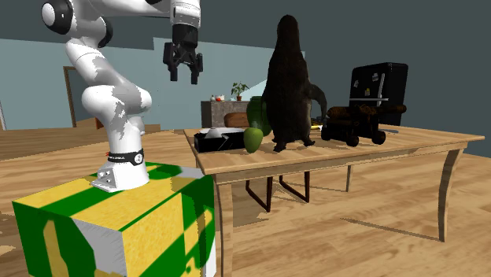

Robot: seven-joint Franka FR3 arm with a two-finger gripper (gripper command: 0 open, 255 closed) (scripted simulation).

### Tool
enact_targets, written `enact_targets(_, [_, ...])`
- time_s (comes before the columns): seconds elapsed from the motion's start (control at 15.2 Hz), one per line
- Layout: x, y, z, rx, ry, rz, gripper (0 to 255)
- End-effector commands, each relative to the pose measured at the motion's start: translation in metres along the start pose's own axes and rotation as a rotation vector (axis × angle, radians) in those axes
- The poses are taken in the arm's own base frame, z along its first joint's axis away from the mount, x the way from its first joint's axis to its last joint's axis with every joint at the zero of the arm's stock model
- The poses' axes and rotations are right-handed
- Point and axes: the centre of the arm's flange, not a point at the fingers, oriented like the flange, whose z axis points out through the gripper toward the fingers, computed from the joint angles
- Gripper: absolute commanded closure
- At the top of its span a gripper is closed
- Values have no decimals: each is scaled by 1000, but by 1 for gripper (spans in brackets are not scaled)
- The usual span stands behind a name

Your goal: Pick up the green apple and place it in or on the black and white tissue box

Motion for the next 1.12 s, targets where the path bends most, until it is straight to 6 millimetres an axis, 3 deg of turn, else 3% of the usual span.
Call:
enact_targets(0.0, [0, 0, 0, 0, 0, 0, 0])
enact_targets(1.06, [51, -159, 100, 99, 113, 25, 0])
